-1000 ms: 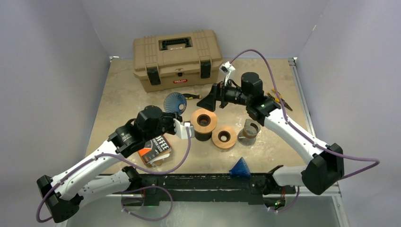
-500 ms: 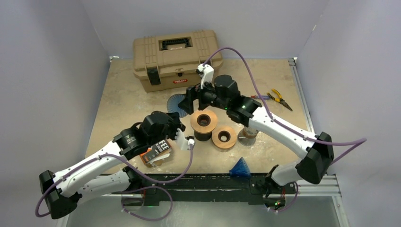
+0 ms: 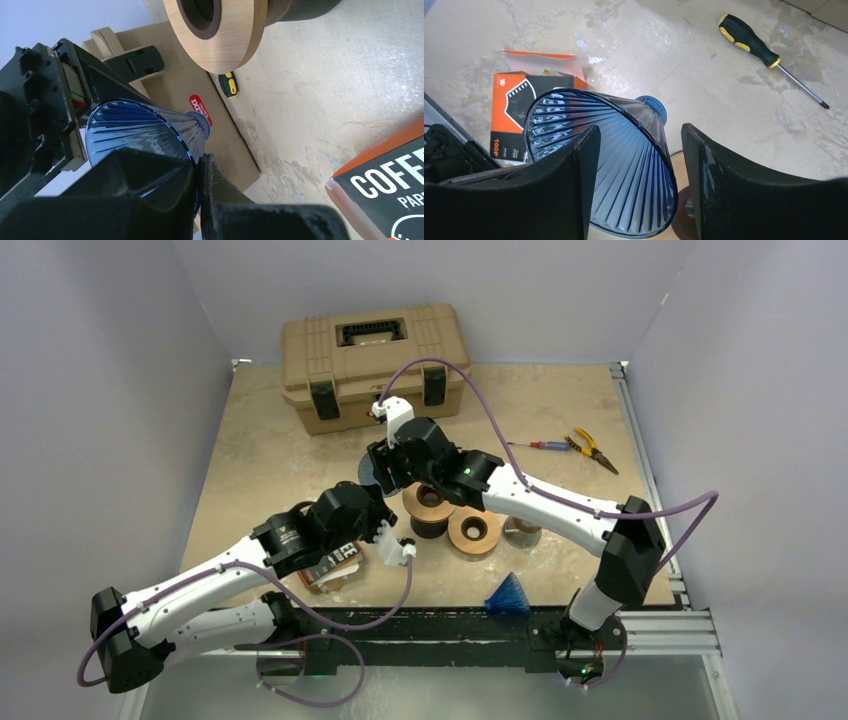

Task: Place the coffee filter in the dripper
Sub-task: Pick up the coffee dripper from the center of the board.

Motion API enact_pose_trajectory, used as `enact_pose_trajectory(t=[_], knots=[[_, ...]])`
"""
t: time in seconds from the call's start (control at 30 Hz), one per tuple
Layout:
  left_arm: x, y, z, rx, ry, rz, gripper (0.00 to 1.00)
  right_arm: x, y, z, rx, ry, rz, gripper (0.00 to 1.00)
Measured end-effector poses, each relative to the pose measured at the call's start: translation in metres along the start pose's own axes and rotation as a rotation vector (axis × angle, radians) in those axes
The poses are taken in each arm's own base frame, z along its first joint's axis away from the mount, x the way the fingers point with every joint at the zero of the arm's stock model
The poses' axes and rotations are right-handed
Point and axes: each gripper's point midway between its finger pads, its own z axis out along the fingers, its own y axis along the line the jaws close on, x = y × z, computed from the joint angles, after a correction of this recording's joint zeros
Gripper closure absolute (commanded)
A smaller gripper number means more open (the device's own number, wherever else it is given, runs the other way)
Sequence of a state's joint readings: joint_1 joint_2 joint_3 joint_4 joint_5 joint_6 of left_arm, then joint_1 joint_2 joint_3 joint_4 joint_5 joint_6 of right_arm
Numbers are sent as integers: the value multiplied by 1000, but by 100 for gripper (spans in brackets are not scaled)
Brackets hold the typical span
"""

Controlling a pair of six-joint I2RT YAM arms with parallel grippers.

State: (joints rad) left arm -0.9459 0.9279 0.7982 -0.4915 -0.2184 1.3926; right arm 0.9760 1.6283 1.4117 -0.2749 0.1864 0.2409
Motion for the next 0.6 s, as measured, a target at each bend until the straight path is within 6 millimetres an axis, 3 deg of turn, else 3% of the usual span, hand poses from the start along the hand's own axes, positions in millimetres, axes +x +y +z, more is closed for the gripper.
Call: enact_pose_trajectory(t=[0.43,0.6], knots=[[-2,-2,1,2,-6,2,100,0,-12,-3,51,-2,-21,98],[-3,-3,1,3,-10,0,100,1,-13,-5,56,0,-27,100]])
